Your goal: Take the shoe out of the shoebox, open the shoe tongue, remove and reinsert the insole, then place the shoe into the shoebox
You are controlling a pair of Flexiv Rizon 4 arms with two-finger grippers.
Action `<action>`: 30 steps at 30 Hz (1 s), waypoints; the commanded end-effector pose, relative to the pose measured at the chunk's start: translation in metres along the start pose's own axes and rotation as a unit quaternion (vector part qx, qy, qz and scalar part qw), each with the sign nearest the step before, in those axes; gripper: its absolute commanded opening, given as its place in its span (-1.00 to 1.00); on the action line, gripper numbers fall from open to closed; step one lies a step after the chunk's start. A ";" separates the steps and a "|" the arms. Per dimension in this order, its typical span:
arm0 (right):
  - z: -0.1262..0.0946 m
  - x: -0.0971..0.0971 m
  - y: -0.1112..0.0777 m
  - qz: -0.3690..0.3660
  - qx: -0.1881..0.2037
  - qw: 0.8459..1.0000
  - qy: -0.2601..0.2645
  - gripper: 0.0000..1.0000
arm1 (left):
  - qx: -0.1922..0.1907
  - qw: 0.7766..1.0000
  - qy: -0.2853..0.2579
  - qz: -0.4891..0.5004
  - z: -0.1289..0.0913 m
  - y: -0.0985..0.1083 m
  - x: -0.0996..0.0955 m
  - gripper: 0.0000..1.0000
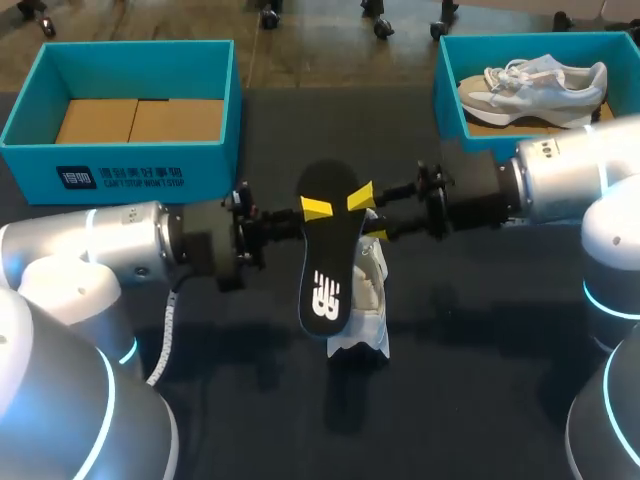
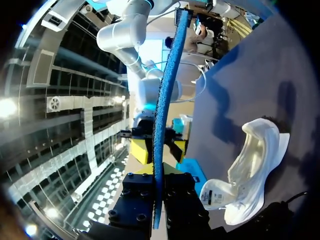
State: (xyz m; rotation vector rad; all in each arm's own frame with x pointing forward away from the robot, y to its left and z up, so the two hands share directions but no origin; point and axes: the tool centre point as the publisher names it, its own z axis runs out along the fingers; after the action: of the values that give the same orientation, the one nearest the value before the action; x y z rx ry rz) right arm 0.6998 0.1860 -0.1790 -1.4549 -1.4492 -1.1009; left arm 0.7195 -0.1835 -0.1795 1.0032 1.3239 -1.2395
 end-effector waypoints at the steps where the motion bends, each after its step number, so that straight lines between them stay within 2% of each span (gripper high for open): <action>1: -0.013 0.000 -0.008 -0.030 -0.017 0.998 -0.057 1.00 | 0.005 1.000 0.011 -0.012 -0.006 -0.006 0.000 -1.00; 9: -0.030 -0.015 -0.014 -0.075 -0.043 0.994 -0.066 1.00 | 0.015 0.998 0.029 -0.046 -0.013 -0.020 0.004 -1.00; 13: -0.038 -0.013 -0.018 -0.151 -0.052 0.985 -0.057 1.00 | 0.018 0.995 0.046 -0.085 -0.018 -0.028 0.006 -1.00; 17: -0.038 -0.013 -0.018 -0.151 -0.052 0.985 -0.057 1.00 | 0.026 0.991 0.066 -0.116 -0.022 -0.035 0.008 -1.00; 30: -0.038 -0.013 -0.018 -0.151 -0.052 0.985 -0.057 1.00 | 0.026 0.991 0.066 -0.116 -0.022 -0.035 0.008 -1.00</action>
State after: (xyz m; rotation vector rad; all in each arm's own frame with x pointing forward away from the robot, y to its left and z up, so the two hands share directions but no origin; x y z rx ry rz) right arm 0.6809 0.1447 -0.1797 -1.4159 -1.7598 -1.3113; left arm 0.6812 -0.1662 -0.1837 1.0009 1.5513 -1.4080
